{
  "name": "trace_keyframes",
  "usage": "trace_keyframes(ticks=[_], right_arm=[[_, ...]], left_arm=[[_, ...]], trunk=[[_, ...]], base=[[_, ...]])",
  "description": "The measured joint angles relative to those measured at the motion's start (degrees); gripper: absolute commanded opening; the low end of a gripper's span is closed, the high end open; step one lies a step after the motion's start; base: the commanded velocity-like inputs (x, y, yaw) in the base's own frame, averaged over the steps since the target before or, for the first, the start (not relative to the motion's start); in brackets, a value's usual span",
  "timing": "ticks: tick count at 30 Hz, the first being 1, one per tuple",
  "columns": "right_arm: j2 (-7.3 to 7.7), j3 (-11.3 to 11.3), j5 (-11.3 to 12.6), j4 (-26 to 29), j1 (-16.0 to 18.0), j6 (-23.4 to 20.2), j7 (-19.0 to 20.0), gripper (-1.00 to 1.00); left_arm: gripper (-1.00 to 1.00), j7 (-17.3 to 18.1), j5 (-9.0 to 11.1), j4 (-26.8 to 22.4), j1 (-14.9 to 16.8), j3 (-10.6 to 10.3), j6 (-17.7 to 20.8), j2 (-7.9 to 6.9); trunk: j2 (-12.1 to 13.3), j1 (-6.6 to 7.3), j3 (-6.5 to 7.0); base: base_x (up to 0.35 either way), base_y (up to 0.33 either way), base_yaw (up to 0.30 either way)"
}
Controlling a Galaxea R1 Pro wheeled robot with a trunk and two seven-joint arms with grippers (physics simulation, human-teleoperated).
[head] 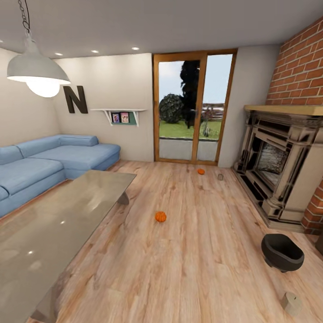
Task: Place each of the two pumpkins and all three candles from the living room inside a cabinet in the living room (use any cabinet), then make sure every cabinet is closed, and position the cauldron so it is next to a table in the living room.
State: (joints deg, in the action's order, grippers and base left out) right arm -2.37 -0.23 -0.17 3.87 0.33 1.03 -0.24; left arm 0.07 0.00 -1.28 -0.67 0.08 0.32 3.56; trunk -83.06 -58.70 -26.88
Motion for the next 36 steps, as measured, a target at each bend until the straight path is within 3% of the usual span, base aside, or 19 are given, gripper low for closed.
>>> trace_keyframes(ticks=[14, 30, 36], right_arm=[[0.00, 0.30, -0.14, -0.06, -0.01, 0.00, 0.02, 1.00], [0.00, 0.32, -0.15, -0.05, -0.01, 0.00, 0.00, 1.00], [0.08, 0.26, -0.15, -0.04, 0.00, 0.00, 0.01, 1.00]], left_arm=[[1.00, -0.15, 0.00, 0.01, 0.01, 0.00, 0.00, 0.04], [1.00, -0.20, 0.06, 0.01, 0.01, 0.03, 0.00, 0.07], [1.00, -0.20, 0.08, 0.00, 0.00, 0.05, -0.01, 0.01]], trunk=[[0.00, -0.01, 0.00], [0.00, -0.03, 0.00], [0.00, -0.03, 0.00]], base=[[0.242, 0.199, -0.096], [0.013, 0.005, -0.254], [0.000, 0.000, -0.070]])
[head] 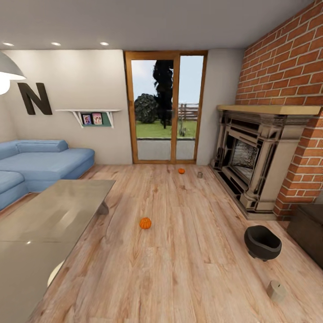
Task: Place each of the two pumpkins and all three candles from the living room inside a cabinet in the living room (use any cabinet), then make sure every cabinet is closed, and position the cauldron so it is next to a table in the living room.
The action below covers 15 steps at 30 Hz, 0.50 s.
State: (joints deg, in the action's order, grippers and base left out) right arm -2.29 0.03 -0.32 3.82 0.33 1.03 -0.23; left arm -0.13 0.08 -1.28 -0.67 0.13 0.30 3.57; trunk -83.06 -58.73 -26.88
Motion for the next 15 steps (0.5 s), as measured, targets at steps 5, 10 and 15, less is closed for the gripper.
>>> trace_keyframes(ticks=[5, 10, 15], right_arm=[[0.01, -0.06, 0.00, 0.05, 0.00, 0.00, -0.01, 1.00], [0.01, -0.07, 0.00, 0.06, 0.00, 0.00, -0.01, 1.00], [0.01, -0.10, 0.00, 0.06, 0.00, 0.00, -0.01, 1.00]], left_arm=[[1.00, -0.01, 0.00, 0.00, 0.00, 0.09, -0.06, 0.10], [1.00, 0.02, 0.00, 0.00, 0.00, 0.11, -0.02, 0.12], [1.00, 0.05, 0.00, 0.00, 0.00, 0.11, 0.01, 0.12]], trunk=[[0.00, 0.00, 0.00], [0.00, 0.02, 0.00], [0.00, 0.03, 0.00]], base=[[0.000, 0.000, -0.005], [0.096, 0.000, -0.001], [0.275, 0.000, 0.000]])
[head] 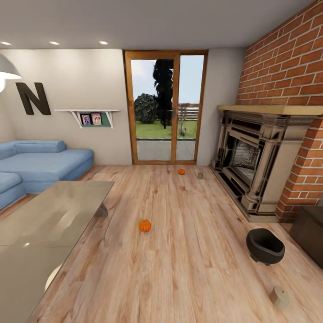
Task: Place each of the two pumpkins and all three candles from the living room inside a cabinet in the living room (use any cabinet), then make sure every cabinet is closed, and position the cauldron so it is next to a table in the living room.
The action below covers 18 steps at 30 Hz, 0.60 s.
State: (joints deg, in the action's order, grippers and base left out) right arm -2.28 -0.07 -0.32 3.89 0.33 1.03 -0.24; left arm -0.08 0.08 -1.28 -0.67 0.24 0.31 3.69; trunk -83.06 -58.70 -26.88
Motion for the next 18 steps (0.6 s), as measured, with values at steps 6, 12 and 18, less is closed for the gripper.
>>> trace_keyframes(ticks=[6, 12, 18], right_arm=[[0.00, 0.00, 0.00, 0.00, 0.00, 0.00, 0.00, 1.00], [-0.01, 0.01, 0.00, 0.00, 0.00, 0.00, 0.00, 1.00], [0.00, 0.07, 0.00, 0.00, 0.00, 0.00, 0.00, 1.00]], left_arm=[[1.00, 0.00, 0.00, 0.00, 0.00, -0.06, 0.01, 0.08], [1.00, 0.00, 0.00, 0.00, 0.00, -0.07, 0.01, 0.09], [1.00, 0.00, 0.00, 0.00, 0.00, -0.08, 0.01, 0.16]], trunk=[[0.00, 0.00, 0.00], [0.00, 0.00, 0.00], [0.00, 0.00, 0.00]], base=[[0.319, 0.000, 0.000], [0.326, 0.000, 0.000], [0.326, 0.000, 0.000]])
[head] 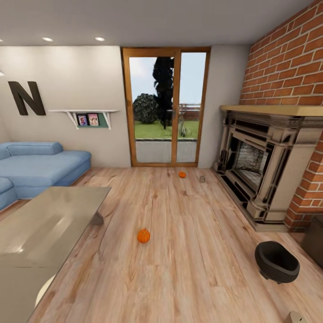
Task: Place each of the two pumpkins and all three candles from the living room inside a cabinet in the living room (use any cabinet), then make sure every cabinet is closed, and position the cauldron so it is next to a table in the living room.
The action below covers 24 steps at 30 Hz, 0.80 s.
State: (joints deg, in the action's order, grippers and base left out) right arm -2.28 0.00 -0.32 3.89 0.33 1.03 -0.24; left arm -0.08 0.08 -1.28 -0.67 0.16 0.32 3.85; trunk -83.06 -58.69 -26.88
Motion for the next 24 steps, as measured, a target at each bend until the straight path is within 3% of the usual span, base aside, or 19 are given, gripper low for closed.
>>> trace_keyframes(ticks=[8, 24], right_arm=[[-0.02, 0.01, 0.00, -0.04, 0.00, 0.00, 0.00, 1.00], [0.00, 0.04, -0.05, 0.01, -0.01, 0.00, 0.00, 1.00]], left_arm=[[1.00, 0.00, 0.00, 0.01, 0.00, 0.00, 0.00, 0.01], [1.00, 0.00, 0.00, 0.01, 0.01, 0.07, 0.00, 0.01]], trunk=[[0.00, 0.00, 0.00], [0.00, 0.00, 0.00]], base=[[0.326, 0.000, -0.077], [0.326, 0.000, -0.166]])
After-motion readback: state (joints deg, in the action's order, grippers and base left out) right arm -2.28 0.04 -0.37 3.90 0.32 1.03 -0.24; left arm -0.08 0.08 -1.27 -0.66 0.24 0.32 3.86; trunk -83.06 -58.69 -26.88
